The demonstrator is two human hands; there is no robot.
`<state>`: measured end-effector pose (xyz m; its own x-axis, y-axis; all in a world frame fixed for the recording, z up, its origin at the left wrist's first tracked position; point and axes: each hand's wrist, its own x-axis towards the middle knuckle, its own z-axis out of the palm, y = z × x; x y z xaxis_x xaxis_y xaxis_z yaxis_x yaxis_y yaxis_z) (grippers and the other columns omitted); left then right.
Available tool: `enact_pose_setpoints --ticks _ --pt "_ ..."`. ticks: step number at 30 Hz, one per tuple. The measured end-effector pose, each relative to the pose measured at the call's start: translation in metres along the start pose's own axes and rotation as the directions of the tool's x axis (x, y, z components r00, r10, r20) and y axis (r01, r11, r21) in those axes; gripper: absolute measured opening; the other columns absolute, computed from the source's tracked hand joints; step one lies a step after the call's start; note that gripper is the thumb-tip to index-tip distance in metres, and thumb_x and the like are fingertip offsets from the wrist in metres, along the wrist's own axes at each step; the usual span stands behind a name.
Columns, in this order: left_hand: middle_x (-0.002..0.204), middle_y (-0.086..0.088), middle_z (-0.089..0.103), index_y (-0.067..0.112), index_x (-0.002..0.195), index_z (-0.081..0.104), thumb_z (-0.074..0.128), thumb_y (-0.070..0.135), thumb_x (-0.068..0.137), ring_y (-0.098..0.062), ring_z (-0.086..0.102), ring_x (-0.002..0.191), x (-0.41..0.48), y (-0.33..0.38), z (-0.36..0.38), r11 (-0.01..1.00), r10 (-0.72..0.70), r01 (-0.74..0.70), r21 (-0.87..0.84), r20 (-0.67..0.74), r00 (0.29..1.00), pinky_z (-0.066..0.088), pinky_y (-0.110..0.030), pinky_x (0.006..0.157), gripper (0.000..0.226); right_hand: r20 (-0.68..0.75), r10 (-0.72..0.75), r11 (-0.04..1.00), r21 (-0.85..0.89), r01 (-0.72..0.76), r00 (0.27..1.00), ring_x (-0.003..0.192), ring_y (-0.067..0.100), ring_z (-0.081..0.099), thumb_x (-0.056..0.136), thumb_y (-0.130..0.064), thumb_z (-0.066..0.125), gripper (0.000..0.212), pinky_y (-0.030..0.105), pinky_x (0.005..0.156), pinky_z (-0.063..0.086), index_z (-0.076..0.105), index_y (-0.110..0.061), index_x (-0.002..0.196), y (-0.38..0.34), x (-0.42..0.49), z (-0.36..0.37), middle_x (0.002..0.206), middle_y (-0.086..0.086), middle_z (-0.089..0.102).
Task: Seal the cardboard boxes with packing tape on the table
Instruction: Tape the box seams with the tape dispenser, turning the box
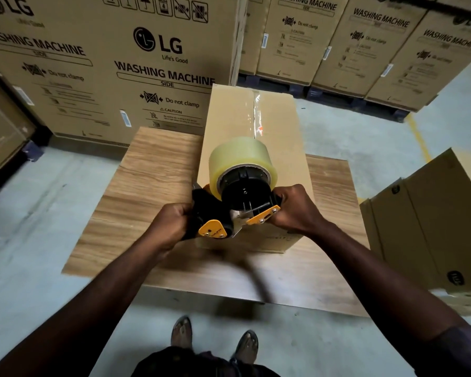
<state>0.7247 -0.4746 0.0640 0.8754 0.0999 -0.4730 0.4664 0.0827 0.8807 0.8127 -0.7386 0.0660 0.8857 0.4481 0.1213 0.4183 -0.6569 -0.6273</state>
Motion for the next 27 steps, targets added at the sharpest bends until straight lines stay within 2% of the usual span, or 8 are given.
enact_pose_setpoints --ticks 3,8,12,19,21,24,25,27 --pt "0.075 -0.01 0.074 0.003 0.094 0.072 0.06 0.004 0.098 -0.008 0.069 0.06 0.006 0.006 -0.024 0.997 0.03 -0.025 0.073 -0.068 0.997 0.057 -0.018 0.058 0.013 -0.018 0.047 0.996 -0.075 -0.049 0.999 0.053 0.002 0.044 0.062 -0.046 0.07 0.028 0.032 0.047 0.035 0.051 -0.027 0.054 0.005 0.004 -0.005 0.045 -0.008 0.047" --pt "0.089 -0.019 0.074 0.001 0.105 0.072 0.063 0.008 0.097 -0.012 0.07 0.067 0.014 0.002 -0.049 0.984 0.097 -0.086 0.155 -0.061 0.993 0.058 -0.019 0.063 0.014 -0.012 0.047 0.993 -0.111 -0.048 0.999 0.053 0.006 0.052 0.065 -0.046 0.068 0.027 0.034 0.047 0.04 0.051 -0.029 0.054 0.012 0.006 -0.016 0.046 -0.009 0.049" --pt "0.089 -0.019 0.075 -0.001 0.105 0.069 0.066 0.008 0.096 -0.018 0.072 0.072 0.022 -0.01 -0.047 0.979 0.114 -0.103 0.175 -0.059 0.992 0.059 -0.023 0.067 0.014 0.026 0.034 0.979 -0.201 -0.028 0.999 0.048 0.012 0.043 0.071 -0.035 0.079 0.045 0.028 0.046 0.03 0.039 -0.036 0.051 0.011 0.003 -0.014 0.045 -0.013 0.041" --pt "0.083 -0.015 0.072 0.003 0.1 0.065 0.061 0.01 0.099 -0.016 0.067 0.069 0.031 -0.032 -0.033 0.977 0.143 -0.12 0.177 -0.122 0.982 0.055 -0.026 0.064 0.008 0.06 0.05 0.96 -0.279 -0.031 0.997 0.059 0.03 0.062 0.072 -0.036 0.082 0.043 0.028 0.052 0.033 0.041 -0.038 0.057 0.01 0.003 -0.013 0.056 -0.006 0.056" --pt "0.078 -0.009 0.064 0.01 0.094 0.061 0.055 0.019 0.103 -0.017 0.058 0.066 0.038 -0.043 -0.024 0.985 0.079 -0.062 0.161 -0.103 0.992 0.048 -0.028 0.062 0.014 0.077 0.052 0.953 -0.303 -0.026 0.996 0.061 0.031 0.062 0.072 -0.036 0.084 0.043 0.027 0.054 0.031 0.042 -0.037 0.061 0.006 0.003 -0.014 0.062 0.002 0.064" --pt "0.069 0.002 0.048 0.02 0.088 0.054 0.047 0.036 0.106 -0.011 0.038 0.058 0.045 -0.059 -0.011 0.989 -0.12 0.113 -0.099 -0.061 0.991 0.03 -0.028 0.056 0.025 0.079 0.028 0.952 -0.305 -0.002 0.996 0.062 0.033 0.063 0.073 -0.039 0.083 0.037 0.026 0.054 0.029 0.047 -0.035 0.064 0.005 0.001 -0.015 0.064 0.003 0.065" --pt "0.067 0.004 0.046 0.021 0.089 0.054 0.046 0.038 0.106 -0.01 0.036 0.056 0.046 -0.064 -0.009 0.972 -0.164 0.151 -0.179 -0.057 0.985 0.028 -0.028 0.055 0.025 0.082 0.01 0.954 -0.301 0.015 0.997 0.063 0.034 0.062 0.072 -0.04 0.082 0.032 0.026 0.053 0.028 0.051 -0.034 0.066 0.005 0.0 -0.015 0.065 0.005 0.067" --pt "0.068 0.003 0.042 0.02 0.088 0.054 0.046 0.031 0.106 -0.01 0.032 0.054 0.05 -0.069 -0.008 0.966 -0.202 0.183 -0.183 -0.088 0.976 0.025 -0.028 0.053 0.022 0.091 0.0 0.956 -0.291 0.027 0.996 0.062 0.032 0.061 0.072 -0.042 0.08 0.033 0.025 0.049 0.026 0.048 -0.033 0.066 0.004 0.0 -0.016 0.064 0.002 0.065"
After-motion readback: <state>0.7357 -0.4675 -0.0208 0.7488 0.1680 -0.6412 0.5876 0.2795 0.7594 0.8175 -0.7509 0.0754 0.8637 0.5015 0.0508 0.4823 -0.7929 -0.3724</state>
